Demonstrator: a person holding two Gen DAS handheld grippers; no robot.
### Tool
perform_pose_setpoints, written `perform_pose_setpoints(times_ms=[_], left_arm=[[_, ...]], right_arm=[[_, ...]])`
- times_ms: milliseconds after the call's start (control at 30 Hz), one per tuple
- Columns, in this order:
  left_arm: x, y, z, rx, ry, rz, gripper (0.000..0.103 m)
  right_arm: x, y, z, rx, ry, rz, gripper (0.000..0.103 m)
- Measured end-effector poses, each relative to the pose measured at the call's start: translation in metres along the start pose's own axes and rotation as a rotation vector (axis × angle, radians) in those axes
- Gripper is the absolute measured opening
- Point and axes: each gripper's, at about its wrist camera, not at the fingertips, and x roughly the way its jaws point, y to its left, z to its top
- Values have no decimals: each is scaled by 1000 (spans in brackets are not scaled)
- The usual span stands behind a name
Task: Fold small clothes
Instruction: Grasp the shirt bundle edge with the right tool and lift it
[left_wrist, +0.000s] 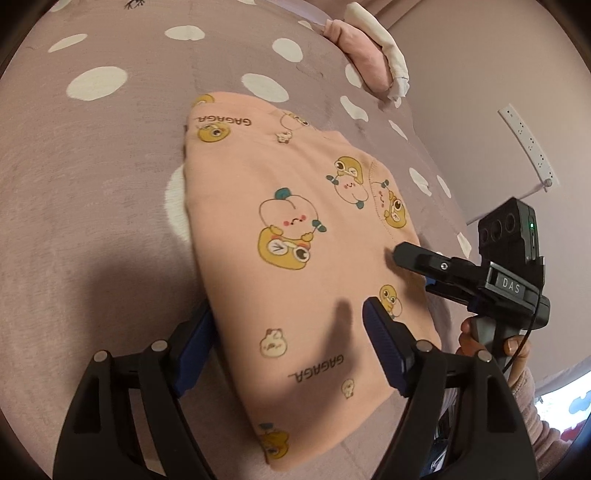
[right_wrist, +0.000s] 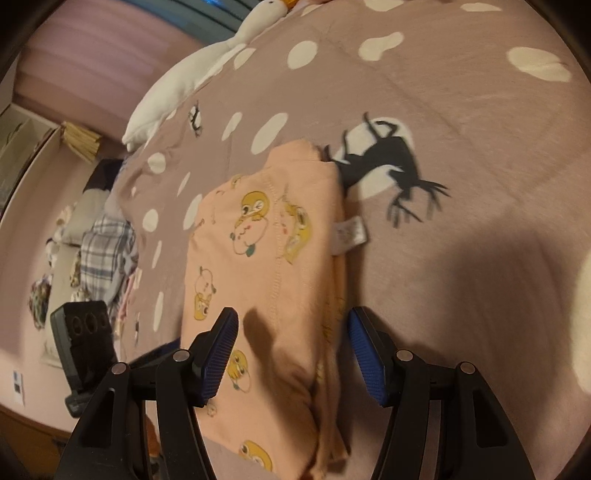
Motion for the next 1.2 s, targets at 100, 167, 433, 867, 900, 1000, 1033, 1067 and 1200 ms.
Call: perform_pose_setpoints(times_ms=[100,167,433,867,900,1000,1033,1067,1200], left_arm=[[4,-1,4,0,3,-3,78],[6,-1,5,2,5,-6,79],[13,1,12,-18,-6,-38,80],[15,5,14,-38,-26,2,53],[15,5,14,-39,-28,9,49],[14,6,13,-42,-36,29,40],[14,7,13,-43,-38,34,40],[13,7,13,-42,-40,38,39],[11,6,12,-28,-51,47,31]], right_arm=[[5,3,3,-16,6,6,62],[8,4,5,-22,7,10,62],[12,6,8,-47,-3,21,61],[15,13,8,-82,-26,-21,40],[16,17,7,-90,-29,-24,37],[16,26,6,-125,-42,-48,33],[16,28,5,-133,-46,-53,32],[15,31,5,-143,-52,-60,31],[13,45,2,-201,-74,-94,29]])
